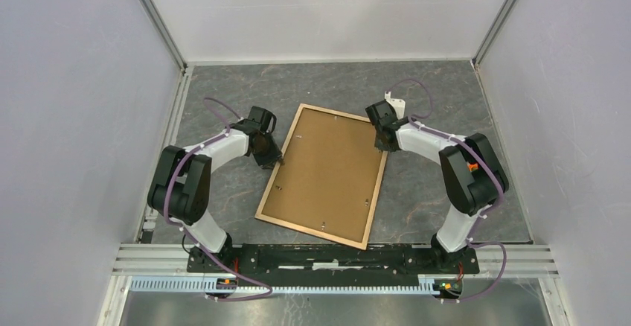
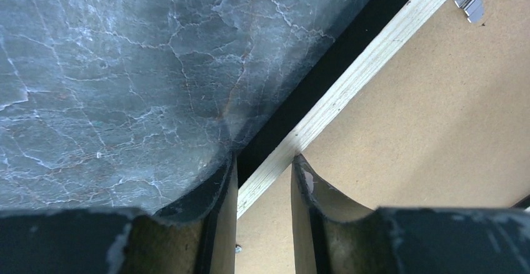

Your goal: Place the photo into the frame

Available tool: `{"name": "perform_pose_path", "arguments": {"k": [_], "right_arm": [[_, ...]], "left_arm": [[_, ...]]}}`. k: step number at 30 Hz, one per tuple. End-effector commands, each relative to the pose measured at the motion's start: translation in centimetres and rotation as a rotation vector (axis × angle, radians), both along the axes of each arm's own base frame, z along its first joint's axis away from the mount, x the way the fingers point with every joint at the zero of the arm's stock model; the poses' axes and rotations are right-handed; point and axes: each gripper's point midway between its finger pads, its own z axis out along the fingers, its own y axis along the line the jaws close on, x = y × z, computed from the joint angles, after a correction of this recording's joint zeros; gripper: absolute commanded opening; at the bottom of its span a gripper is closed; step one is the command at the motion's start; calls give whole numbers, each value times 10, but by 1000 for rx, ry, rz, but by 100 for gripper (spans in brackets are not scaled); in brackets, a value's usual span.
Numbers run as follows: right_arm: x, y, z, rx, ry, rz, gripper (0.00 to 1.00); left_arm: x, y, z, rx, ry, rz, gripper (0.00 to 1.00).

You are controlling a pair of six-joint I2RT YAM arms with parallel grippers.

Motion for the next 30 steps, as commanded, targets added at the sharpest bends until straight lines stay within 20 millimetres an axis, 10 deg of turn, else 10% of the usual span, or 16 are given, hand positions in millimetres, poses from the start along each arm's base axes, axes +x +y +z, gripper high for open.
{"name": "perform_pose_path", "arguments": {"k": [1, 8, 30], "right_arm": [[38, 56, 29, 179, -107, 12, 13], [66, 64, 59, 173, -164, 51, 56], [141, 22, 48, 105, -172, -14, 80]], "left_arm": [[-11, -13, -41, -95, 132, 234, 2], [-15, -21, -44, -156, 142, 232, 2], [-35, -17, -49, -166, 141, 199, 2]]}}
